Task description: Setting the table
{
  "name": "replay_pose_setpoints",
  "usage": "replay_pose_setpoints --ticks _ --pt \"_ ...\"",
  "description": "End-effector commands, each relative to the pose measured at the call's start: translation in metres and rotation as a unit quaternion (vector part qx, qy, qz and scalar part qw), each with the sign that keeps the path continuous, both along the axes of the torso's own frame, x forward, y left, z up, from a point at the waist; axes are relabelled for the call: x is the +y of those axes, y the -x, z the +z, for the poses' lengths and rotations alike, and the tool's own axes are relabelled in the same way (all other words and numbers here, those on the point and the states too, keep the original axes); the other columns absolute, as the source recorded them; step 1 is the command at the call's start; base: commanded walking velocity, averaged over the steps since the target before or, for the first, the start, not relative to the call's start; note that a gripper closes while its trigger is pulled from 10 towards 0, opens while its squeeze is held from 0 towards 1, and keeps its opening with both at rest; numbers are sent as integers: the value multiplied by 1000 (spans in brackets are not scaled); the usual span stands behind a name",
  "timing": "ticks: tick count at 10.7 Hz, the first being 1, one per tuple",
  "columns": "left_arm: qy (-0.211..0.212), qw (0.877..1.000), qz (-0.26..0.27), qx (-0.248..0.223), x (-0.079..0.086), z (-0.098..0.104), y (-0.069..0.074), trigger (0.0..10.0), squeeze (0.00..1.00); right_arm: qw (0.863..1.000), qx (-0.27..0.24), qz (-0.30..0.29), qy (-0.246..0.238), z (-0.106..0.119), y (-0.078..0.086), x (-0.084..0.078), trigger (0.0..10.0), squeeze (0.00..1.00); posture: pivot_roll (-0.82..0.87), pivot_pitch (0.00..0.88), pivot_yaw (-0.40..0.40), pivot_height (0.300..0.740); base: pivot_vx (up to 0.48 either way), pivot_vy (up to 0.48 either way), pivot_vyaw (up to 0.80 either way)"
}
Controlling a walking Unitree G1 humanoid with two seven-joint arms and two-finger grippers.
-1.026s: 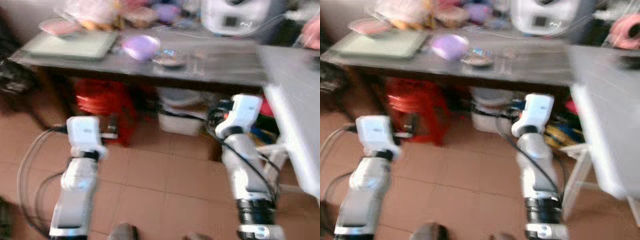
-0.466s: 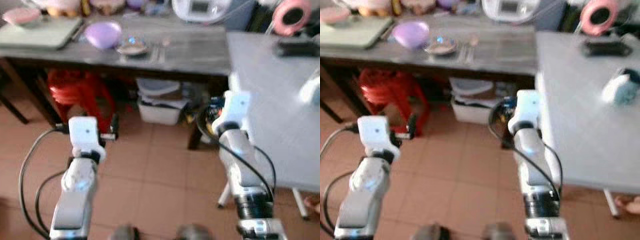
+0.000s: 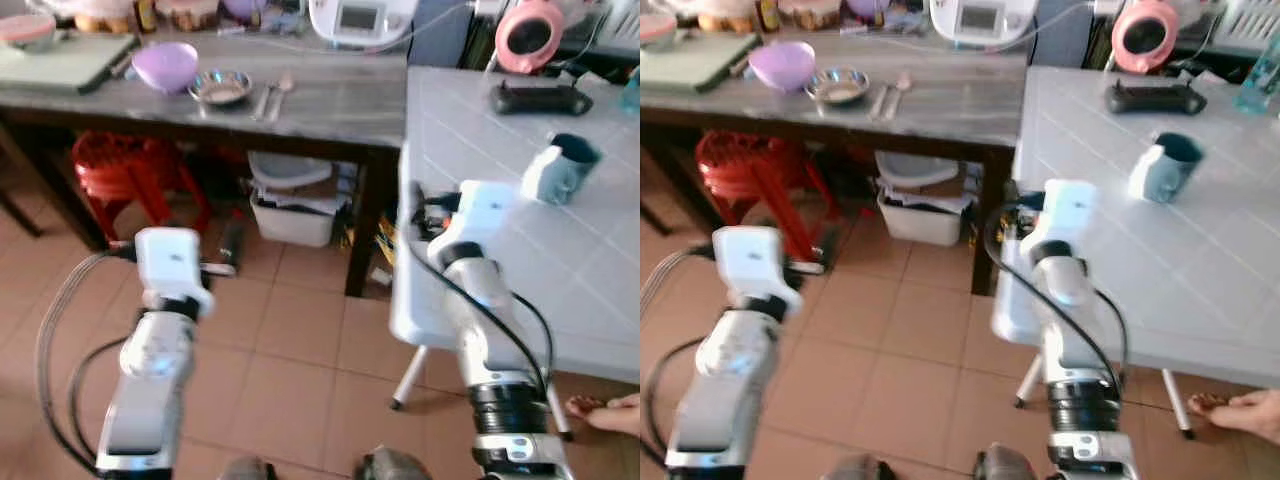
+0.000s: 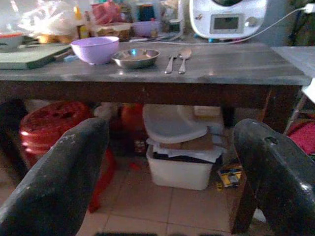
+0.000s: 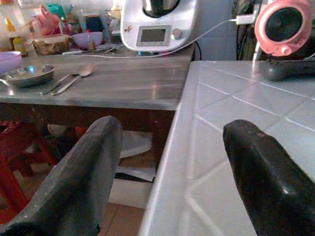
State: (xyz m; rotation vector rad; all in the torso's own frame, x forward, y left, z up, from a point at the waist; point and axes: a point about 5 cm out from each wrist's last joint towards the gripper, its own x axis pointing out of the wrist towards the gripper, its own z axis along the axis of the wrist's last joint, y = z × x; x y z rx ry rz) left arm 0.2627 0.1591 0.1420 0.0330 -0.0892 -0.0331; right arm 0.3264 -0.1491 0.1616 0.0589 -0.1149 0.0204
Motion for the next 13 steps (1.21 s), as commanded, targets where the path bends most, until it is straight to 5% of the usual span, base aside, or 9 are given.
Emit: replay_pose_setpoints --ticks 1,2,6,7,8,9,10,13 --pt "4 1000 -9 0 -5 1 0 10000 0 1000 -1 -10 -2 1 0 -7 10000 1000 33 117 45 740 0 -416 0" --pt "4 1000 -13 1 -7 0 2 10000 0 1000 -2 -6 1 1 -1 -6 10000 0 34 123 49 740 352 -322 0" --pt "-7 1000 -14 7 -4 1 5 10000 0 999 -22 22 -1 12 -11 2 10000 0 57 142 60 740 274 -130 0" --pt "-4 1000 -15 8 -4 0 7 10000 0 999 -31 28 -3 15 -12 4 10000 863 55 151 65 740 0 0 0" --pt "-4 1000 -18 11 -4 -1 8 10000 0 999 -35 29 0 16 -12 5 10000 1000 50 161 69 740 0 0 0" --pt "-3 1000 -18 14 -5 -1 8 10000 0 999 -30 26 5 15 -12 6 10000 204 47 170 74 740 0 0 0" --pt "-4 1000 -21 17 -6 -1 8 10000 0 999 -29 25 4 16 -13 6 10000 0 49 181 78 740 0 0 0" --pt "-7 999 -22 24 -5 -1 14 10000 0 1000 -15 -10 21 14 -18 -1 10000 0 68 209 76 740 0 0 0"
